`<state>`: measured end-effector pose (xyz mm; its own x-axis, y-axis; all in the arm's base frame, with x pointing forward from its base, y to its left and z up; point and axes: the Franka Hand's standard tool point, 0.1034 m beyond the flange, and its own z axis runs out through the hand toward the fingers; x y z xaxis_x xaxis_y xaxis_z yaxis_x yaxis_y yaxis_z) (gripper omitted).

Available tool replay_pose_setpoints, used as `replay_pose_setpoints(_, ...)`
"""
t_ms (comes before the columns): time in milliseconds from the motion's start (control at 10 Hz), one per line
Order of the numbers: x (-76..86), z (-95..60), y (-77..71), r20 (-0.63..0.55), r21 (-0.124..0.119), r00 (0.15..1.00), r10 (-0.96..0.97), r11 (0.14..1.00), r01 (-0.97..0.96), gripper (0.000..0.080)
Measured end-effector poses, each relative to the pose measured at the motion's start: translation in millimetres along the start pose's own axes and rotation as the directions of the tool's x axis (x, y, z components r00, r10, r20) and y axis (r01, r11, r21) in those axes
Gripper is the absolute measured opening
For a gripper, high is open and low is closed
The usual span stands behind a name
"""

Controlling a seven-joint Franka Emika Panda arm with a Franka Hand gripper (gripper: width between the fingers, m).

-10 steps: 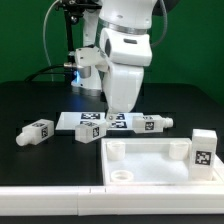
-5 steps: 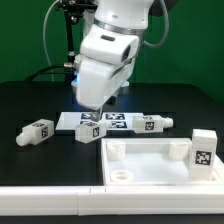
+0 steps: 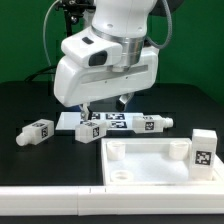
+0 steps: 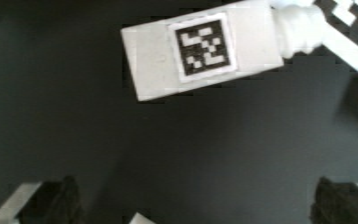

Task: Assemble square table

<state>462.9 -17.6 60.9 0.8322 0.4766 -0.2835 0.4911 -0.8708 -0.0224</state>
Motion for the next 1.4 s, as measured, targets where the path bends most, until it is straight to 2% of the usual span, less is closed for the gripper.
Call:
replay_pose_setpoints(100, -1.1, 1.1, -1.2, 0.011, 0.026, 0.993, 0.118, 0.993, -0.119, 0.0649)
replay_pose_setpoints(200, -1.9, 2.0, 4.1, 0.052, 0.067, 0.966, 0.255, 0.964, -0.258, 0.0649)
replay_pose_setpoints(300, 0.2, 4.0, 10.6, 0.095, 0.098, 0.915, 0.393, 0.911, -0.401, 0.0649)
replay_pose_setpoints(400, -1.5, 10.6, 13.4, 0.164, 0.143, 0.821, 0.546, 0.811, -0.568, 0.0649)
replay_pose_setpoints(500, -3.9, 16.0, 17.8, 0.227, 0.167, 0.750, 0.622, 0.733, -0.659, 0.0649)
replay_pose_setpoints(600, -2.5, 18.8, 21.7, 0.217, 0.158, 0.721, 0.658, 0.706, -0.691, 0.0649)
replay_pose_setpoints(700, -1.4, 18.5, 19.5, 0.224, 0.147, 0.692, 0.686, 0.678, -0.720, 0.0649)
replay_pose_setpoints(800, -1.7, 18.9, 19.6, 0.222, 0.151, 0.706, 0.672, 0.692, -0.706, 0.0649)
replay_pose_setpoints(900, -4.7, 20.4, 18.0, 0.258, 0.160, 0.697, 0.670, 0.681, -0.714, 0.0649)
replay_pose_setpoints(1000, -10.4, 24.1, 19.9, 0.340, 0.206, 0.652, 0.678, 0.623, -0.755, 0.0649)
replay_pose_setpoints(1100, -17.9, 27.7, 23.3, 0.431, 0.221, 0.607, 0.668, 0.574, -0.789, 0.0649)
replay_pose_setpoints(1300, -31.0, 31.8, 22.8, 0.635, 0.244, 0.521, 0.570, 0.493, -0.835, 0.0649)
replay_pose_setpoints(1400, -33.4, 33.3, 22.8, 0.687, 0.238, 0.503, 0.525, 0.492, -0.838, 0.0649)
